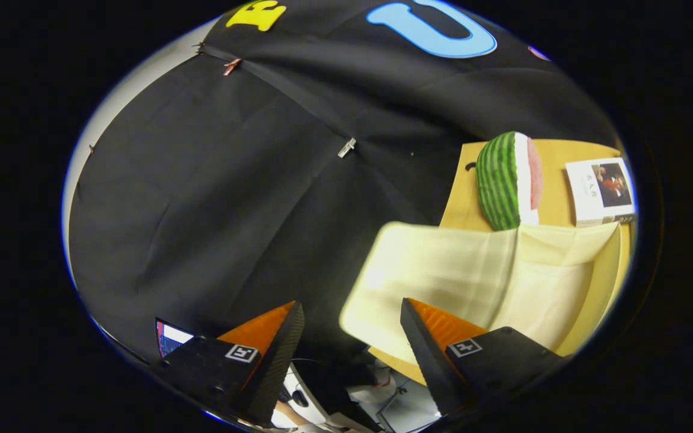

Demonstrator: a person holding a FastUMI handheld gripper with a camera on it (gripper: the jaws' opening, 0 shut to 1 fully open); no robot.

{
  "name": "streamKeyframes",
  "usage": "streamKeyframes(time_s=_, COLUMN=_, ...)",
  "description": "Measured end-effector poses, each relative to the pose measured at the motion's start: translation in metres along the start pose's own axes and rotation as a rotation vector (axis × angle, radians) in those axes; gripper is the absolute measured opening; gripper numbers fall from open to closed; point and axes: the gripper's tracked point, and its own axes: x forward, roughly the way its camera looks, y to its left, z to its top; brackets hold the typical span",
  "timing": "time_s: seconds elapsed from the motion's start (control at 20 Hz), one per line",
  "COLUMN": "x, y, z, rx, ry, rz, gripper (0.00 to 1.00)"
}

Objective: Open the storage box then place both shoes into the box .Put the left shoe in first, then the right shoe, with the right side of both shoes facing outward in a uniform manner.

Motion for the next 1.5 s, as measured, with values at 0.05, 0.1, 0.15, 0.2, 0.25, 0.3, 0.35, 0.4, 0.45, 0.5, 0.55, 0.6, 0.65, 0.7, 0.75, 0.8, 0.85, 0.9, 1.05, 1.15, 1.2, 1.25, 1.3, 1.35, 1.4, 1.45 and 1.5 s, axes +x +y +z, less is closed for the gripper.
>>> streamKeyframes(time_s=0.05, x=-0.015, y=-0.006, z=0.007, rx=-0.034, ry=-0.029, rz=-0.019, gripper=0.98)
streamKeyframes(time_s=0.1, x=-0.031, y=-0.015, z=0.016, rx=-0.064, ry=-0.063, rz=-0.043, gripper=0.98)
streamKeyframes(time_s=0.15, x=-0.048, y=-0.026, z=0.025, rx=-0.089, ry=-0.099, rz=-0.072, gripper=0.98)
streamKeyframes(time_s=0.2, x=-0.065, y=-0.04, z=0.033, rx=-0.109, ry=-0.131, rz=-0.105, gripper=0.98)
streamKeyframes(time_s=0.25, x=-0.086, y=-0.054, z=0.041, rx=-0.125, ry=-0.156, rz=-0.139, gripper=0.98)
streamKeyframes(time_s=0.3, x=-0.108, y=-0.07, z=0.045, rx=-0.143, ry=-0.179, rz=-0.18, gripper=0.98)
streamKeyframes(time_s=0.35, x=-0.127, y=-0.088, z=0.048, rx=-0.156, ry=-0.197, rz=-0.223, gripper=0.98)
streamKeyframes(time_s=0.4, x=-0.146, y=-0.106, z=0.051, rx=-0.165, ry=-0.215, rz=-0.265, gripper=0.98)
streamKeyframes(time_s=0.45, x=-0.164, y=-0.124, z=0.053, rx=-0.167, ry=-0.234, rz=-0.308, gripper=0.98)
streamKeyframes(time_s=0.5, x=-0.179, y=-0.14, z=0.052, rx=-0.161, ry=-0.246, rz=-0.345, gripper=0.98)
streamKeyframes(time_s=0.55, x=-0.193, y=-0.156, z=0.049, rx=-0.153, ry=-0.249, rz=-0.375, gripper=0.98)
streamKeyframes(time_s=0.6, x=-0.205, y=-0.172, z=0.045, rx=-0.149, ry=-0.252, rz=-0.406, gripper=0.98)
streamKeyframes(time_s=0.65, x=-0.218, y=-0.19, z=0.041, rx=-0.148, ry=-0.251, rz=-0.441, gripper=0.98)
streamKeyframes(time_s=0.7, x=-0.232, y=-0.211, z=0.033, rx=-0.147, ry=-0.244, rz=-0.479, gripper=0.98)
streamKeyframes(time_s=0.75, x=-0.247, y=-0.227, z=0.026, rx=-0.145, ry=-0.234, rz=-0.513, gripper=0.98)
streamKeyframes(time_s=0.8, x=-0.259, y=-0.246, z=0.018, rx=-0.139, ry=-0.224, rz=-0.546, gripper=0.98)
streamKeyframes(time_s=0.85, x=-0.268, y=-0.263, z=0.009, rx=-0.127, ry=-0.213, rz=-0.573, gripper=0.98)
streamKeyframes(time_s=0.9, x=-0.275, y=-0.281, z=0.0, rx=-0.114, ry=-0.2, rz=-0.599, gripper=0.98)
streamKeyframes(time_s=1.05, x=-0.293, y=-0.329, z=-0.031, rx=-0.056, ry=-0.152, rz=-0.656, gripper=0.98)
streamKeyframes(time_s=1.15, x=-0.3, y=-0.358, z=-0.056, rx=-0.015, ry=-0.115, rz=-0.677, gripper=0.98)
streamKeyframes(time_s=1.2, x=-0.303, y=-0.37, z=-0.069, rx=0.008, ry=-0.09, rz=-0.687, gripper=0.98)
streamKeyframes(time_s=1.25, x=-0.303, y=-0.381, z=-0.082, rx=0.029, ry=-0.07, rz=-0.692, gripper=0.98)
streamKeyframes(time_s=1.3, x=-0.303, y=-0.391, z=-0.092, rx=0.048, ry=-0.055, rz=-0.697, gripper=0.98)
streamKeyframes(time_s=1.35, x=-0.301, y=-0.403, z=-0.1, rx=0.063, ry=-0.043, rz=-0.703, gripper=0.99)
streamKeyframes(time_s=1.4, x=-0.3, y=-0.412, z=-0.109, rx=0.071, ry=-0.03, rz=-0.706, gripper=0.99)
streamKeyframes(time_s=1.45, x=-0.298, y=-0.419, z=-0.118, rx=0.076, ry=-0.016, rz=-0.707, gripper=0.98)
streamKeyframes(time_s=1.5, x=-0.295, y=-0.427, z=-0.127, rx=0.078, ry=-0.004, rz=-0.709, gripper=0.98)
